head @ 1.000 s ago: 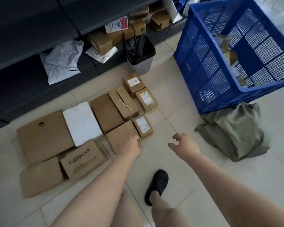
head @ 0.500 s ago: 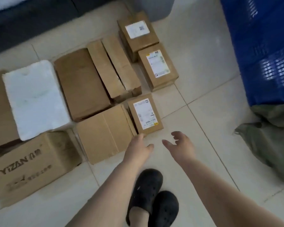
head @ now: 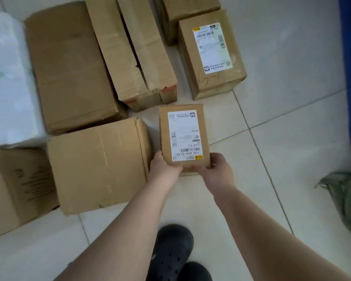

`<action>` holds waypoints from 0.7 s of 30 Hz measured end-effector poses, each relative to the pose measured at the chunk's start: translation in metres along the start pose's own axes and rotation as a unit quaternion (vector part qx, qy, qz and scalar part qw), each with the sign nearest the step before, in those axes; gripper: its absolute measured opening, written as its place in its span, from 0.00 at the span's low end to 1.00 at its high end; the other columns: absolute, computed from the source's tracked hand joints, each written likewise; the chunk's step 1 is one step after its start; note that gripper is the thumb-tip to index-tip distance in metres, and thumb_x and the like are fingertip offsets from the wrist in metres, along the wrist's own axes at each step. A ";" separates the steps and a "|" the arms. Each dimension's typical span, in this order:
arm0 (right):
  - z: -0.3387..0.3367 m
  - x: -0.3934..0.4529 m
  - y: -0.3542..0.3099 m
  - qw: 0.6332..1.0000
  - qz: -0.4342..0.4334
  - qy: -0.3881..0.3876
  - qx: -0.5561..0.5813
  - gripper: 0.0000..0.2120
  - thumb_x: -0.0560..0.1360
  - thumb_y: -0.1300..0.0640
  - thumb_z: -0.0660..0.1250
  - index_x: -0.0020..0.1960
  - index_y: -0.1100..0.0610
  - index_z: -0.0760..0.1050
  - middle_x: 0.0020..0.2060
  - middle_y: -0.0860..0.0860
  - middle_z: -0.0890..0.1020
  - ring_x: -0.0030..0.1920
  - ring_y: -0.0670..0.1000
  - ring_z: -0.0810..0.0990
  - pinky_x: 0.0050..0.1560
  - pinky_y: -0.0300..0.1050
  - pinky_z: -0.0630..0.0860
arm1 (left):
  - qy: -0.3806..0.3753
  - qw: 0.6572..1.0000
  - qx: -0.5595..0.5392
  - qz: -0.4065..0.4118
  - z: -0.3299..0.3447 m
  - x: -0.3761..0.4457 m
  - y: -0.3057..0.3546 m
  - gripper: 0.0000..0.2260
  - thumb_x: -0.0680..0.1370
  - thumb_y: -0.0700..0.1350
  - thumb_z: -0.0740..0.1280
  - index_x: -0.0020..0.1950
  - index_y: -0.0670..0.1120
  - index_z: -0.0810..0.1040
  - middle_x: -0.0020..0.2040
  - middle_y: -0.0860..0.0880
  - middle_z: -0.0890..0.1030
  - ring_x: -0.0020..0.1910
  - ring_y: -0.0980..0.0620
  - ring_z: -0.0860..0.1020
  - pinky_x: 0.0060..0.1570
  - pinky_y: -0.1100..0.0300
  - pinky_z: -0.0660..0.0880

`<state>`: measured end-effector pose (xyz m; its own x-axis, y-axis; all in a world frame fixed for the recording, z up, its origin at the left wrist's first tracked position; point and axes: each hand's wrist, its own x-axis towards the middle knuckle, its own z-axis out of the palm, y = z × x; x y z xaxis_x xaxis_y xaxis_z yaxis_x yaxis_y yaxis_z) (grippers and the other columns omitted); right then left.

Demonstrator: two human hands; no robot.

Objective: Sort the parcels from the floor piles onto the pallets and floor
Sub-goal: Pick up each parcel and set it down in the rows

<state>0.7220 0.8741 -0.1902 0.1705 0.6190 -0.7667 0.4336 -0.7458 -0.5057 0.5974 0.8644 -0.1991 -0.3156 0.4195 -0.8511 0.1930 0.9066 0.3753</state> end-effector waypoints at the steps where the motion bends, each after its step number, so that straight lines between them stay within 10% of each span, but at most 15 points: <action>1: -0.007 -0.010 -0.004 1.000 0.002 0.005 0.012 0.13 0.72 0.59 0.72 0.53 0.53 0.71 0.38 0.41 0.75 0.36 0.36 0.72 0.31 0.26 0.68 | 0.002 1.000 0.013 0.014 -0.004 -0.014 0.002 0.25 0.75 0.43 0.69 0.71 0.47 0.66 0.65 0.47 0.74 0.62 0.47 0.75 0.59 0.57 0.72; 12: -0.098 -0.248 -0.159 0.991 -0.102 0.000 0.087 0.17 0.70 0.65 0.74 0.52 0.56 0.70 0.43 0.43 0.78 0.42 0.36 0.76 0.35 0.24 0.70 | 0.095 0.984 -0.112 0.100 -0.129 -0.280 0.090 0.24 0.75 0.45 0.70 0.70 0.49 0.68 0.63 0.53 0.72 0.61 0.54 0.72 0.51 0.67 0.65; 18: -0.123 -0.414 -0.257 0.963 -0.236 -0.059 0.113 0.23 0.69 0.67 0.72 0.59 0.53 0.68 0.53 0.48 0.77 0.53 0.46 0.78 0.50 0.35 0.73 | 0.193 0.944 -0.204 0.173 -0.233 -0.444 0.112 0.24 0.71 0.48 0.74 0.65 0.51 0.72 0.59 0.52 0.78 0.59 0.53 0.76 0.60 0.52 0.74; 21: -0.120 -0.503 -0.286 0.948 -0.295 -0.096 0.068 0.31 0.69 0.63 0.73 0.70 0.55 0.66 0.58 0.48 0.73 0.62 0.48 0.73 0.60 0.40 0.70 | 0.241 0.915 -0.249 0.206 -0.286 -0.527 0.101 0.22 0.72 0.43 0.73 0.65 0.49 0.72 0.54 0.59 0.79 0.54 0.60 0.77 0.54 0.66 0.73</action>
<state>0.6189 0.8056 0.3871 -0.2365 0.8915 -0.3865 0.2831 -0.3172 -0.9051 0.5177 0.7484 0.3923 -0.7079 0.5934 -0.3830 -0.0215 0.5239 0.8515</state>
